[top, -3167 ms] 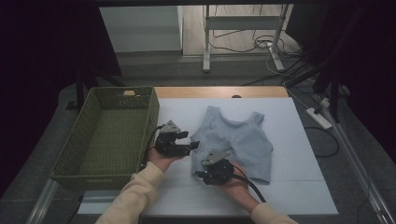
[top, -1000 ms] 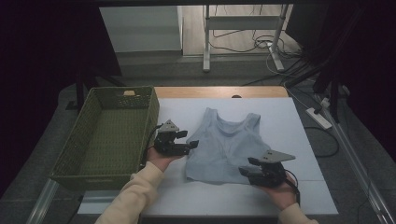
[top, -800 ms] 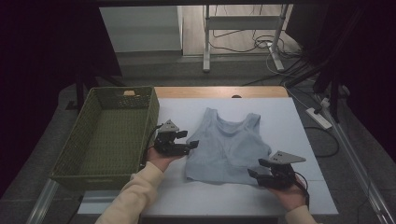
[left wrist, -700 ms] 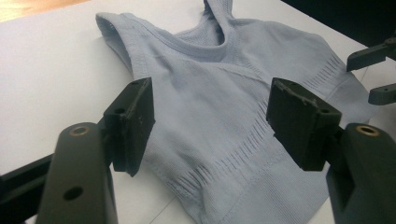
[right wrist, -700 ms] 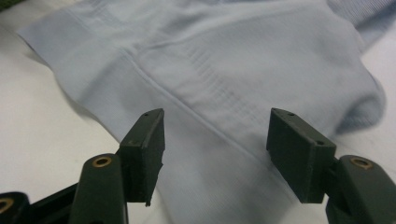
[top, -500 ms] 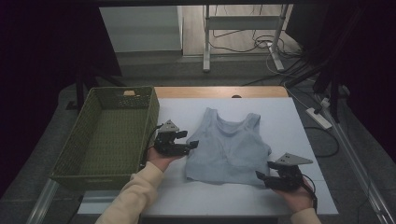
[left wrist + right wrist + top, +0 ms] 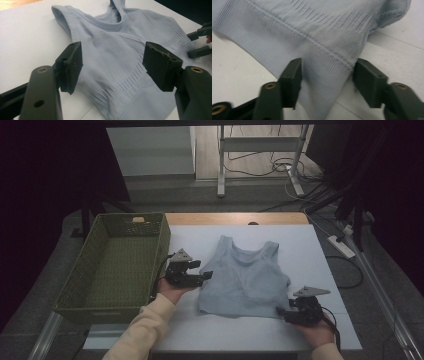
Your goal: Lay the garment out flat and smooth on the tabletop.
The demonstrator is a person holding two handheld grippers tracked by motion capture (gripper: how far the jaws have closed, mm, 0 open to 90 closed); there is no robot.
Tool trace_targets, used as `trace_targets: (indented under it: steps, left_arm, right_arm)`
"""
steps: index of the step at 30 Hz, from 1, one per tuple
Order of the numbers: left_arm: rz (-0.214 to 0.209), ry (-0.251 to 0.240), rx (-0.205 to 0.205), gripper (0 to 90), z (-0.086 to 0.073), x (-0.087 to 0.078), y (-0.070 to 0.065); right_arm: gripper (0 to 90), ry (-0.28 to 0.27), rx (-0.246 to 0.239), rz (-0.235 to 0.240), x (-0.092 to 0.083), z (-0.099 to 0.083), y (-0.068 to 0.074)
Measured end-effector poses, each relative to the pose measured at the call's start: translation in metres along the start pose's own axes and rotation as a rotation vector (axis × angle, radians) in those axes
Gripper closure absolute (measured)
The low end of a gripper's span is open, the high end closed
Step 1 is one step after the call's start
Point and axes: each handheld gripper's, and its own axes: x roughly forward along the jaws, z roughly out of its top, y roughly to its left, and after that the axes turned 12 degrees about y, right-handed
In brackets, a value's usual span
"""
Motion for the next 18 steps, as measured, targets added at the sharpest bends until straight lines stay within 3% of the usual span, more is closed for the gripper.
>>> trace_targets:
  steps: [8,18]
  left_arm:
    - [0.001,0.002,0.001,32.7,0.0,0.0,0.0]
    - [-0.001,0.004,0.0,32.5,0.0,0.001,0.0]
  right_arm:
    - [80.0,0.0,-0.009,0.029,-0.005,0.0,-0.002]
    - [84.3,-0.023,-0.001,0.026,-0.025,-0.005,-0.008]
